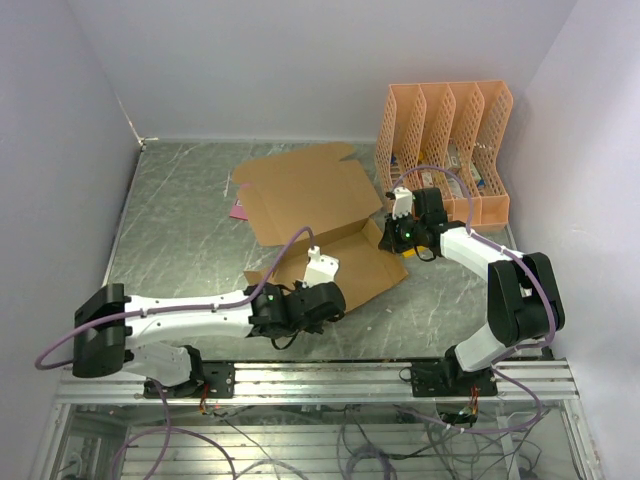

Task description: Fold the paper box

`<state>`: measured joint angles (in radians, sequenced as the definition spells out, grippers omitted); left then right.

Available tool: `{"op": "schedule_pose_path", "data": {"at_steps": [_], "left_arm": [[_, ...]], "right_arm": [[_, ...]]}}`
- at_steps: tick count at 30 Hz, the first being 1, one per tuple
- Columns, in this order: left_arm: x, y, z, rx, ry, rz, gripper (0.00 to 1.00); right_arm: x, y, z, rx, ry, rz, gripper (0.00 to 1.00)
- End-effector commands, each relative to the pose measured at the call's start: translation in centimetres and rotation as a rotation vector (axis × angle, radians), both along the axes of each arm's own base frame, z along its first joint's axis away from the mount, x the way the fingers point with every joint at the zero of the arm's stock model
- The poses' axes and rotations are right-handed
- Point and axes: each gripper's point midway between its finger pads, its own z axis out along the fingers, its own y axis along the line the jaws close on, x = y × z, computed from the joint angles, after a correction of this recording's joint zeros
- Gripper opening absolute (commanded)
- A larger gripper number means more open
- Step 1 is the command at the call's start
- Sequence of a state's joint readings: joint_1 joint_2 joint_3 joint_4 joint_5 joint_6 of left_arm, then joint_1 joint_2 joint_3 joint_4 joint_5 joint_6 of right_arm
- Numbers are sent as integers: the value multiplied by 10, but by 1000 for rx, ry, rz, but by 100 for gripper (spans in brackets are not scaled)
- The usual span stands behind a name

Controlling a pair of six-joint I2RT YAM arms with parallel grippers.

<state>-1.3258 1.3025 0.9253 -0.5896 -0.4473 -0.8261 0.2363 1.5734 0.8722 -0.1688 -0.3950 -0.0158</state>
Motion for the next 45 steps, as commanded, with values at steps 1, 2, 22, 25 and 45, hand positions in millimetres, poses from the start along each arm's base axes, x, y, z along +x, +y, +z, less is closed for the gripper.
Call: {"op": "schedule_pose_path", "data": {"at_steps": [1,2,22,25,45], "left_arm": [[24,-17,15,-28,-101,31,7],[28,-20,15,-32,-106,28,7],[1,98,90,-302,-48,255,52],[-4,129,82,-407,-19,375,61],[30,99,54,-409,-78,464,76]], "right_arm": [[0,3,2,29,-7,10,0],[0,3,2,29,-5,10,0],[9,-11,9,43,-23,-60,0],[9,-11,10,45,-27,-61,0],[8,-10,9,48,-29,-59,0]]}}
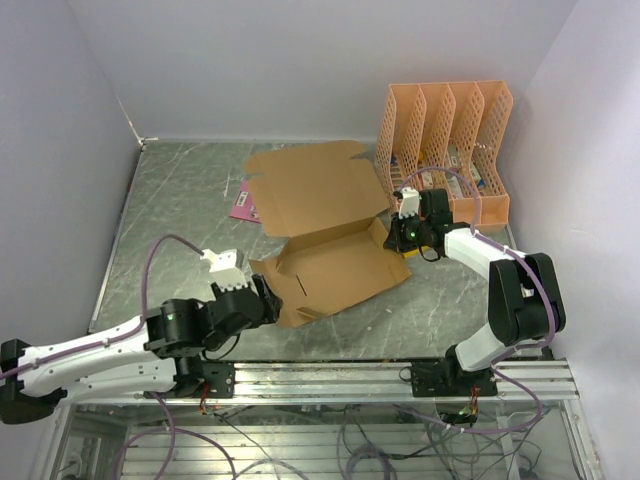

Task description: Fold the paper box

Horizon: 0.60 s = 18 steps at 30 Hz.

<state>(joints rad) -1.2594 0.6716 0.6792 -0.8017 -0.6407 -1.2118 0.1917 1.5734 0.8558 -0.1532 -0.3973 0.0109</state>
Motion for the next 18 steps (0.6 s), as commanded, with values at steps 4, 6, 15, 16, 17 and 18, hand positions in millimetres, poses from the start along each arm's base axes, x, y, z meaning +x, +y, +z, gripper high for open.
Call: {"op": "schedule_pose_path", "data": {"at_steps": [4,6,15,16,17,18], "left_arm": [[34,-26,8,5,-24,15,47],[47,-29,7,26,-18,6,30],[75,-63,31,166,-16,-120,7],[76,-68,30,183,-4,-135,7],[77,-73,28,204,4,-157,7],[79,-79,30,212,8,-174,7]], "right_arm": [[4,4,13,35,-49,3,0],[4,5,14,37,-49,5,0],[4,7,20,43,-75,-1,0],[4,7,20,45,-75,-2,0],[5,8,21,46,-78,-4,0],[5,8,22,51,-77,-10,0]]}}
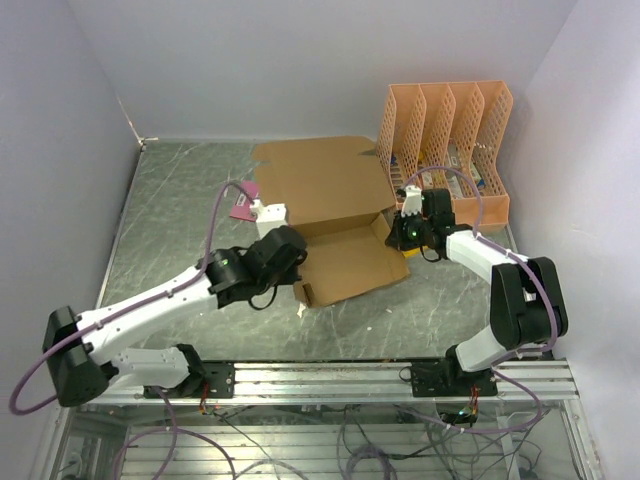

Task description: Fold the paper box

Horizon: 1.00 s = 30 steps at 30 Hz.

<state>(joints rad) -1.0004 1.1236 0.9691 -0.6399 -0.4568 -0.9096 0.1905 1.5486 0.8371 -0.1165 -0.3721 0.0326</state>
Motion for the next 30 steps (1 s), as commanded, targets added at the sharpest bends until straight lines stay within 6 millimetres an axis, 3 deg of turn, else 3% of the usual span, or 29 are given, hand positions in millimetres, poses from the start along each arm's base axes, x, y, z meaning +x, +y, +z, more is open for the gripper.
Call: {"op": "schedule_pose_path", "data": {"at_steps": [1,10,15,22,24,30], "left_arm": [[7,-29,7,59,8,-137,7],[21,-59,-2,79,2,-202,7],[23,-64,-14,79,21,-204,32],[16,-55,-14,-70,9,-185,55],[16,-55,-8,-142,-14,-183,60],[15,-47,-19,-255,-10,-174,63]], "right_arm": [[0,12,17,53,-45,18,0],[-2,19,26,111,-58,12,0],[-2,17,19,95,-39,12,0],[-3,17,13,87,-20,15,0],[-3,16,11,85,-12,16,0],[-4,16,9,80,-7,18,0]]}}
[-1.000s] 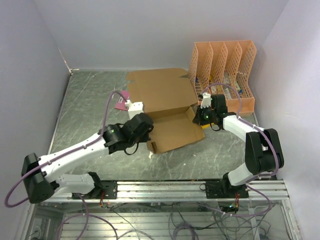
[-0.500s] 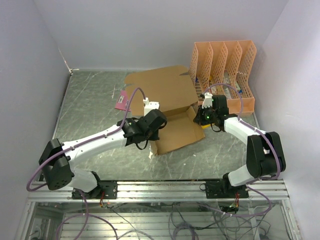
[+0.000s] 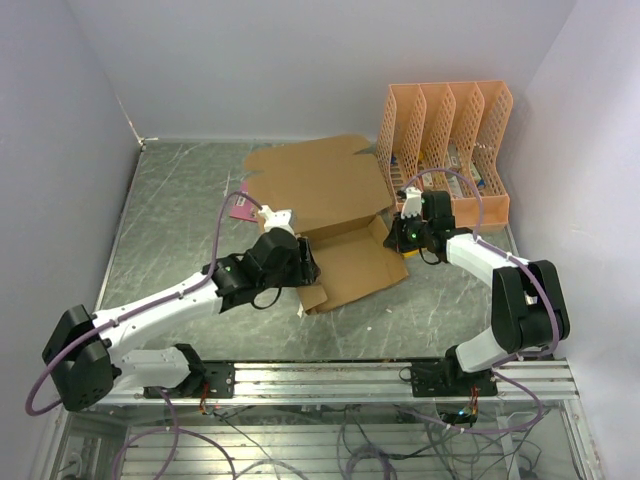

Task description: Fold the paper box

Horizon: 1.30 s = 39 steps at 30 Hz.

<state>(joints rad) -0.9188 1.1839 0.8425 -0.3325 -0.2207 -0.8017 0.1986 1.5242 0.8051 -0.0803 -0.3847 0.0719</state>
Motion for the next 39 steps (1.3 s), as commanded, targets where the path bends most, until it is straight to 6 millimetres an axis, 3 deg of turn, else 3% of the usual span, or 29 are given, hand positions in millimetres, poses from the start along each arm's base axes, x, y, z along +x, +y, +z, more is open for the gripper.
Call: {"op": "schedule_pose_path", "data": {"at_steps": [1,4,7,12,14,21,25,28,34,39], "left_arm": [[4,-9,8,-167,-21,-8,63],[4,-6,14,-239,-49,3,61],[5,2,18,-267,-69,36,45],[7,20,7,-185,-38,96,14],[7,24,1,-134,-21,105,7],[8,41,-17,57,24,115,7],[8,47,-19,144,50,107,27],[6,50,-25,208,85,95,36],[5,53,-37,317,152,82,38],[3,61,-31,365,156,79,35]], "right_arm": [[1,10,6,43,0,28,0],[1,10,5,42,1,30,0],[1,11,5,42,4,31,0],[1,11,6,45,1,29,0],[1,11,7,44,-3,28,0],[2,10,8,45,-6,28,0],[2,11,8,47,-5,29,0],[2,11,8,47,-5,29,0],[2,10,10,47,-10,26,0],[3,11,12,49,-16,26,0]]}}
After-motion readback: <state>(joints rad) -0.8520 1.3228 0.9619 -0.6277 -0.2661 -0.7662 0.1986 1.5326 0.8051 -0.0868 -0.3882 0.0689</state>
